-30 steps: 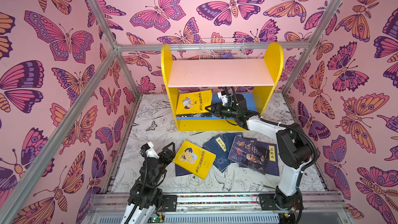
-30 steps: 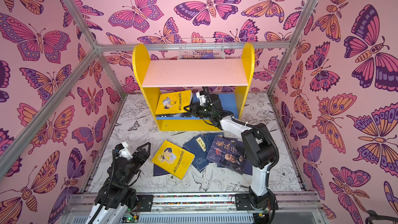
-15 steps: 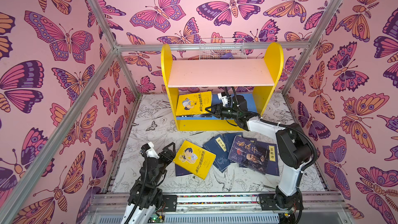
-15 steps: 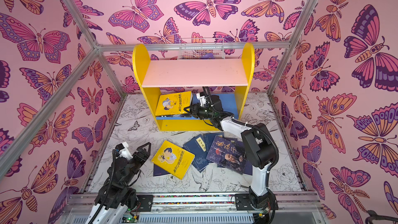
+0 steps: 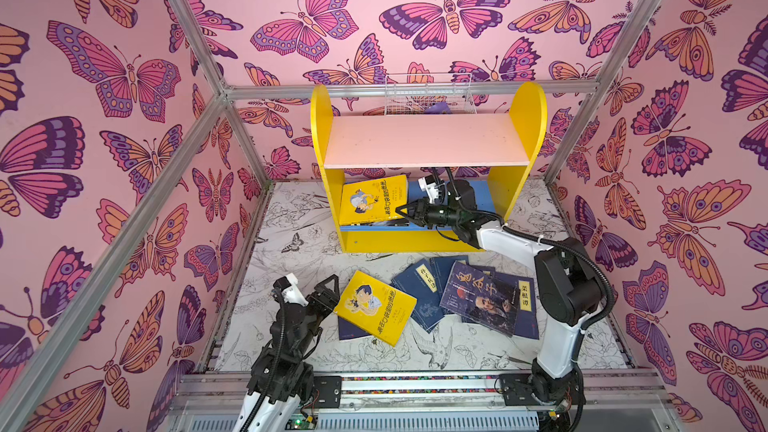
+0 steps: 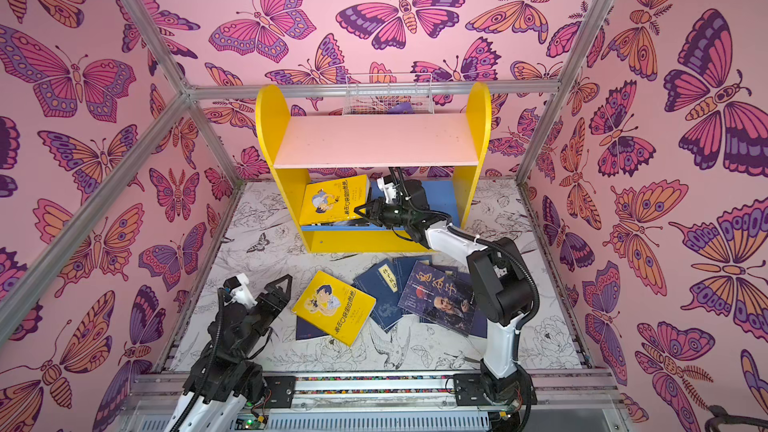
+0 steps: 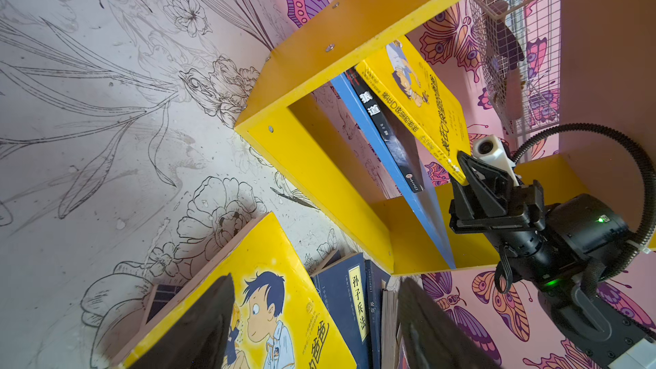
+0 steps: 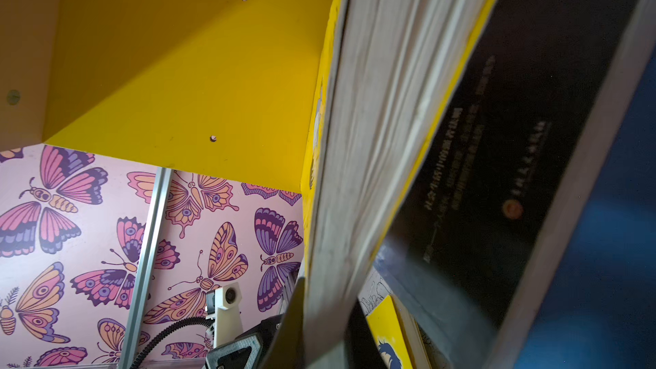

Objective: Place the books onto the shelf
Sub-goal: 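Stand the yellow cartoon book on the shelf beside the wolf-cover book, then open the right gripper and draw it back from the standing book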

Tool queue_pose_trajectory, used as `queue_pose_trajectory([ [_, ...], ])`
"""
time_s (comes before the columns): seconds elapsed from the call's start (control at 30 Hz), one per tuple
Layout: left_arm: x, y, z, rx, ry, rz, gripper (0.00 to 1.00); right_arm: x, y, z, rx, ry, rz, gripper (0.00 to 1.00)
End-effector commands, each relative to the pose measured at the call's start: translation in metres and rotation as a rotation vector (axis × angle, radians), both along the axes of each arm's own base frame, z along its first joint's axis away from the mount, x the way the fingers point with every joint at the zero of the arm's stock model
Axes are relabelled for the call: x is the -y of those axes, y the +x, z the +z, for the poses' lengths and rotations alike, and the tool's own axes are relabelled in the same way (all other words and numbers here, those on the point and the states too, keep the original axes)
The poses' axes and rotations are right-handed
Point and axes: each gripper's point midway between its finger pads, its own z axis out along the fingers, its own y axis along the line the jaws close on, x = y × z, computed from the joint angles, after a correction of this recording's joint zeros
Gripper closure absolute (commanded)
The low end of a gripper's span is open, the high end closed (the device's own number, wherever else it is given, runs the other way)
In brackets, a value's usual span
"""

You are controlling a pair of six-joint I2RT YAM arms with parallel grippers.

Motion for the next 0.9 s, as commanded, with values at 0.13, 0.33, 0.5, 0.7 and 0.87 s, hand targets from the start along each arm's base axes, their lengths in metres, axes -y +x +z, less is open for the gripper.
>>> queue_pose_trajectory([
  [0.13,0.003,0.001,-0.005,-0.005,-0.016,-0.007,0.25,-0.001,-0.014,-0.002,0.078,-0.238,-0.019,0.51],
  [0.33,0.003,0.002,-0.006,-0.004,-0.025,-0.008,0.25,0.005,-0.022,-0.011,0.142,-0.482,-0.025,0.39],
  [0.5,0.004,0.001,-0.004,0.002,-0.026,-0.011,0.26,0.016,-0.025,-0.017,0.221,-0.705,-0.035,0.34],
  [0.7,0.003,0.002,-0.004,0.002,-0.025,-0.009,0.25,0.027,-0.02,-0.016,0.291,-0.826,-0.059,0.28],
  [0.87,0.003,0.002,-0.005,-0.001,-0.025,-0.008,0.26,0.024,-0.02,-0.017,0.337,-0.845,-0.012,0.25],
])
